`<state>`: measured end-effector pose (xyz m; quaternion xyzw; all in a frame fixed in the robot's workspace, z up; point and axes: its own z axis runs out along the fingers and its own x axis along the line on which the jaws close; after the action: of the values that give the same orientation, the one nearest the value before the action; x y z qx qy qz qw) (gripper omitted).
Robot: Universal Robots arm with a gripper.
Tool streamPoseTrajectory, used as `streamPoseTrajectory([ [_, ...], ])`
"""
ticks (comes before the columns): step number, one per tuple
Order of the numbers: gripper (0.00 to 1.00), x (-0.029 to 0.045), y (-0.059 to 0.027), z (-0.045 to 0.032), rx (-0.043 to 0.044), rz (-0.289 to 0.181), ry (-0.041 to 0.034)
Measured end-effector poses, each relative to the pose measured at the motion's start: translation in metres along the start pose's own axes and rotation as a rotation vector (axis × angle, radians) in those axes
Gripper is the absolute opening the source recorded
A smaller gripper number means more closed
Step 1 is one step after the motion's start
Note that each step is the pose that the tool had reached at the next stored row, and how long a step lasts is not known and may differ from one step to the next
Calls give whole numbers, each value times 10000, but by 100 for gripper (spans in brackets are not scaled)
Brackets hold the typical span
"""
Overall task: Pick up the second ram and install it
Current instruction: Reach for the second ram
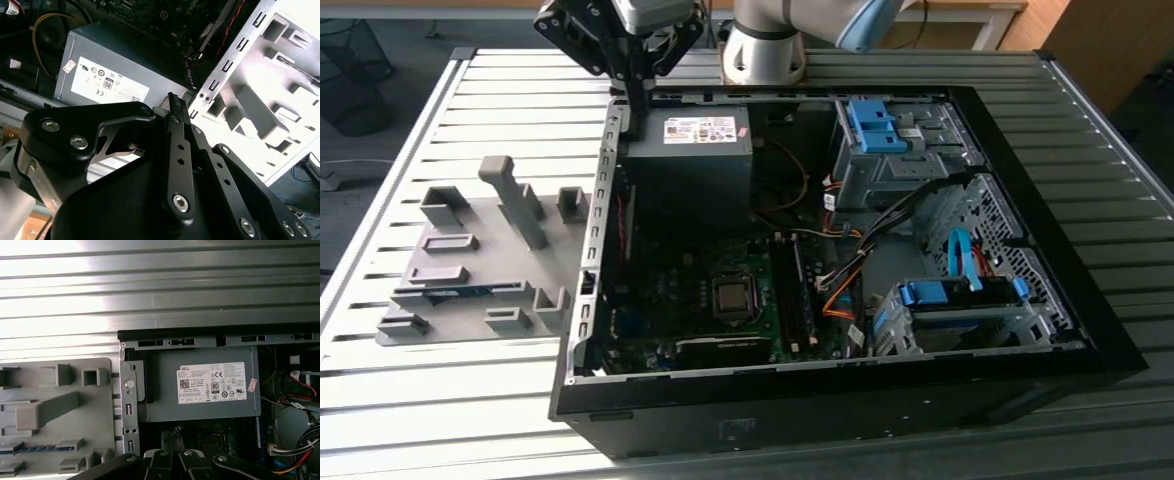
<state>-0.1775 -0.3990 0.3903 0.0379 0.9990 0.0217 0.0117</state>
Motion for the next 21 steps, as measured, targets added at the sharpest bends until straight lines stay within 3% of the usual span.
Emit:
streamPoseTrajectory([
  [21,11,142,-11,6,0,0,7],
])
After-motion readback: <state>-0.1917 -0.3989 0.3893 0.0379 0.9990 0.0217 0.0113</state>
